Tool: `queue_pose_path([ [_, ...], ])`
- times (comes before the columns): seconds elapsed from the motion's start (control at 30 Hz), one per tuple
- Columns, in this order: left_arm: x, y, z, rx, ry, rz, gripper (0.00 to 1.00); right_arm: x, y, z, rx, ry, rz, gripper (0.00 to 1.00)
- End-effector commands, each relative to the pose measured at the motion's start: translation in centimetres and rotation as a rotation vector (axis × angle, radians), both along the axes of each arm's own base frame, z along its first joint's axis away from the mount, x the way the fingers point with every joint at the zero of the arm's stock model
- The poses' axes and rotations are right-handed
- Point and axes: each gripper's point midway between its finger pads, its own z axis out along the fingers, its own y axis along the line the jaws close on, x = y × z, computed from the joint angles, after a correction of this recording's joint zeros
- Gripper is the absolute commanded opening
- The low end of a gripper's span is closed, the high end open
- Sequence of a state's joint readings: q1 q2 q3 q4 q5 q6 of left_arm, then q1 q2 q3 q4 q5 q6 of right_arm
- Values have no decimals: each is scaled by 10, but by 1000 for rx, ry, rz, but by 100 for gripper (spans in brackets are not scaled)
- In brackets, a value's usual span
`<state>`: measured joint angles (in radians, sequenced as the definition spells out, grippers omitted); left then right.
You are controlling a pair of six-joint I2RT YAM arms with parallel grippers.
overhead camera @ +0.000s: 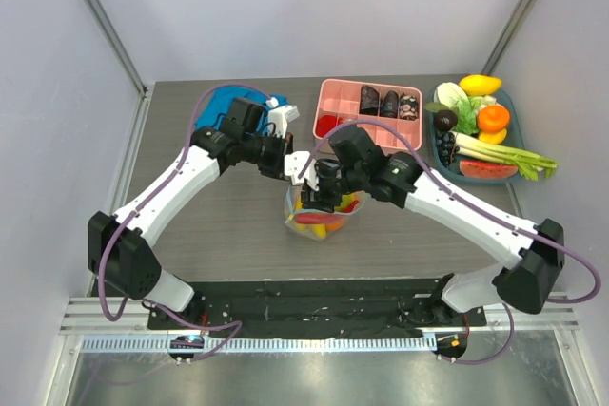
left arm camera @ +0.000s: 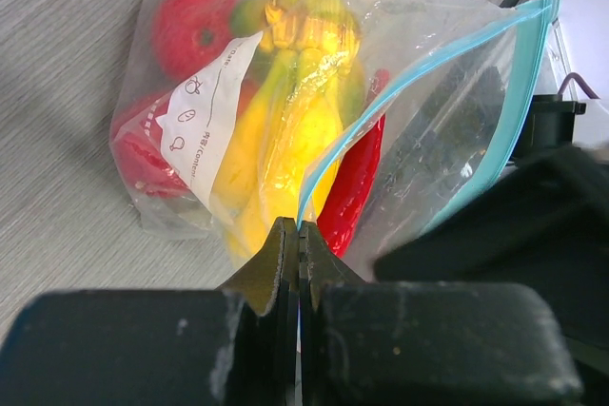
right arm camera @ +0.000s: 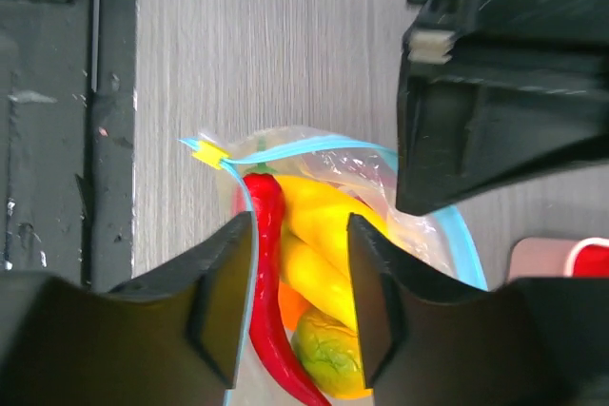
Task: Place the food in the zip-top bag and seal the zipper
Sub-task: Place the fake vegetable in the zipper food storage bag, then zip the zipper food storage bag at the center of the board.
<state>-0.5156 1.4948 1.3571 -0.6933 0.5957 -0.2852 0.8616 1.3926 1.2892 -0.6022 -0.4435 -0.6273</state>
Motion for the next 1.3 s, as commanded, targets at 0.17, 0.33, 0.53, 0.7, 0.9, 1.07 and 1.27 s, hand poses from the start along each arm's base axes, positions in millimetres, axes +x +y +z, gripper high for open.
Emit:
queue_pose_path([
  [0.17,8,-7,21,-49,-44,-15,0,-33,-1,27,77,-46,174,63],
  [0.33,6,-8,21,-53,-33,-27,0,-24,-2,-9,-23,-100,219,62],
  [0.53,5,-14,20,-67,-9,-52,0,-12,13,-19,-28,-183,224,47],
  [0.7,5,-12,21,-67,-2,-51,8,-10,26,-4,38,-190,202,1],
  [0.9,35,52,70,-305,-60,192,65,-5,28,7,151,-163,66,1],
  [1.07,21,105,90,-273,-397,198,92,2,31,15,226,-156,-16,1],
  [1.27,-43,119,42,-123,-500,-60,90,5,39,29,276,-146,-33,1],
])
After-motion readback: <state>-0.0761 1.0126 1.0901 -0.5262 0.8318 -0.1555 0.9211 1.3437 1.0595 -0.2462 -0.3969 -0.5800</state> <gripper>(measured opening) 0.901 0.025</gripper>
